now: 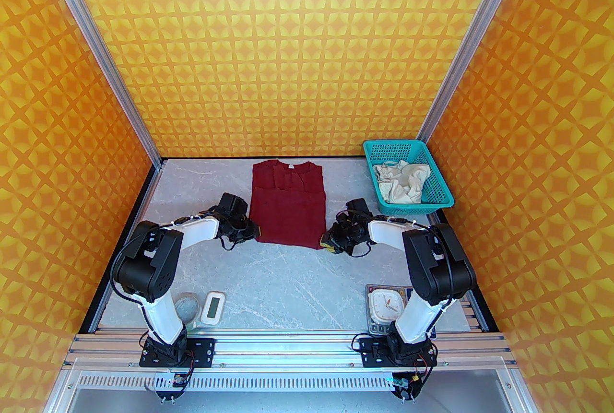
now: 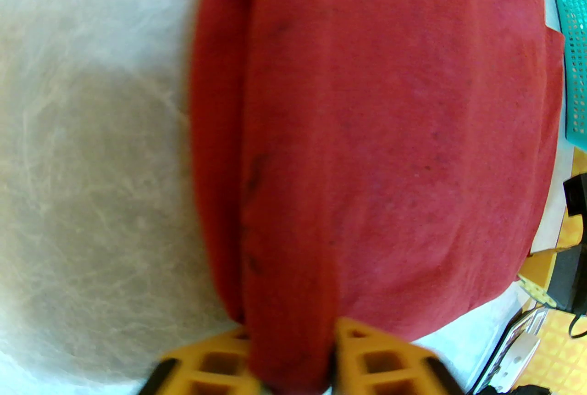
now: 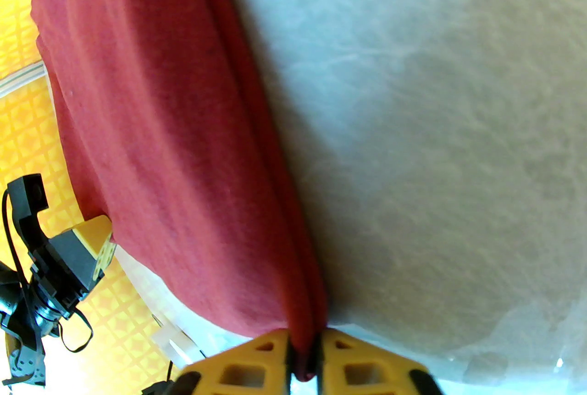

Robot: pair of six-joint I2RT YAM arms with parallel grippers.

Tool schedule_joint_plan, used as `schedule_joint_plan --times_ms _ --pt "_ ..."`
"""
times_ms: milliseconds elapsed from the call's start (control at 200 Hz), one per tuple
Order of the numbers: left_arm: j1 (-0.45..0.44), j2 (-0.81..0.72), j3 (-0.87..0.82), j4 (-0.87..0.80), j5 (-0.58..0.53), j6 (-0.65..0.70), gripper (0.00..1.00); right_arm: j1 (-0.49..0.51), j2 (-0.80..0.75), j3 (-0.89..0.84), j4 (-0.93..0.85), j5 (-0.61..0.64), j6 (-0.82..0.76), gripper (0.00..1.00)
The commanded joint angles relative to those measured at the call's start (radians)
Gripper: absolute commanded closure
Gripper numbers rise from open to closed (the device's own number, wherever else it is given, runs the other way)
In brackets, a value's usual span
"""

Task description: Fold and stack the mixed laundry pile

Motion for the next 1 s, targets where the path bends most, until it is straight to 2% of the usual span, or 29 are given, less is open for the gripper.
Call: schedule_joint_plan --times_ms 0,150,425,620,795,995 --pt "-0.004 -0.050 -0.017 -0.027 0.014 0.024 0.91 0.002 0.012 0.017 0.007 -0.007 0.004 0.92" --pt "-0.004 -0.118 -0.097 -0.065 -0.009 0.042 1.00 0.002 -0.033 -0.020 -0.035 0.019 -0.025 1.00" --pt "-0.031 -0.240 -0.213 -0.136 -0.011 0.054 1.00 0.002 -0.136 -0.170 -0.035 0.020 -0.023 1.00" --pt "-0.090 -0.396 -0.293 -0.211 -0.040 0.026 1.00 0.002 -0.315 -0.236 -0.137 0.040 -0.039 1.00" --pt "-0.098 -0.505 -0.236 -0.268 -0.054 0.032 1.00 0.002 -0.430 -0.104 -0.257 0.067 -0.044 1.00" --pt "-0.031 -0.461 -0.039 -0.300 -0.051 0.052 1.00 0.002 -0.344 0.227 -0.322 0.083 -0.056 1.00"
